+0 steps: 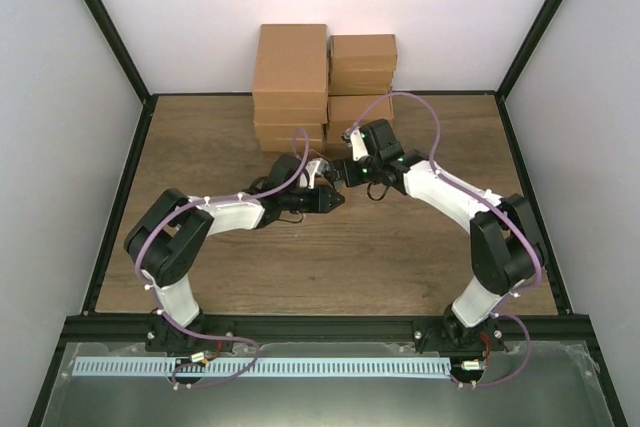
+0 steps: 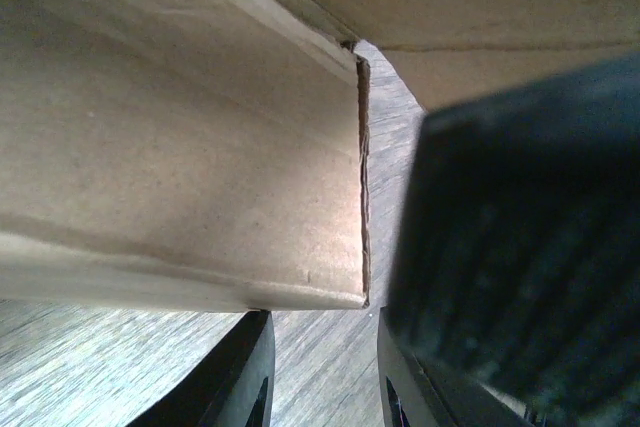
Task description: Fold the paper box
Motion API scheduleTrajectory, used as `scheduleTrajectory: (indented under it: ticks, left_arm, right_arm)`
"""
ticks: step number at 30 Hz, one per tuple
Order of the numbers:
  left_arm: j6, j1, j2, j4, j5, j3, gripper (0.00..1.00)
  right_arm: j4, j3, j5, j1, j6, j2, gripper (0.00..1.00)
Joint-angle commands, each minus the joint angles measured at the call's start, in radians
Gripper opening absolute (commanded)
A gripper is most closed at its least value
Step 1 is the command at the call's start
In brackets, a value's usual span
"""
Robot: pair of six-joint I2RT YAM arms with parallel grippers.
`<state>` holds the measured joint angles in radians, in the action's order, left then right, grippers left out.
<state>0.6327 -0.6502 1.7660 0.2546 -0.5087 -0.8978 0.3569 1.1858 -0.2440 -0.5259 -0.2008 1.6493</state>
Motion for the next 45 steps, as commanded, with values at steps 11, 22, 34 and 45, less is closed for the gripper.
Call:
scheduleTrajectory:
  ticks: [11, 22, 34, 45]
  left_arm:
    - [0.008, -0.055, 0.07, 0.245, 0.03, -0.005, 0.32]
    - [-0.076, -0.068, -0.231, -0.053, 0.165, 0.055, 0.42]
    - [-0.321, 0.105, -0.437, -0.431, 0.31, -0.051, 0.75]
    - [-0.416, 0.113, -0.599, -0.308, 0.45, 0.043, 1.0]
  right_arm:
    - [-0.165, -0.167, 0.197, 0.001, -0.098, -0.221, 1.0]
    - [-0.166, -0.229, 0.233, 0.001, -0.064, -0.311, 1.0]
    - [-0.179, -0.325, 0.194, 0.001, -0.025, -0.414, 0.89]
    - [-0.282, -0.447, 0.178, -0.003, -0.014, -0.504, 0.8]
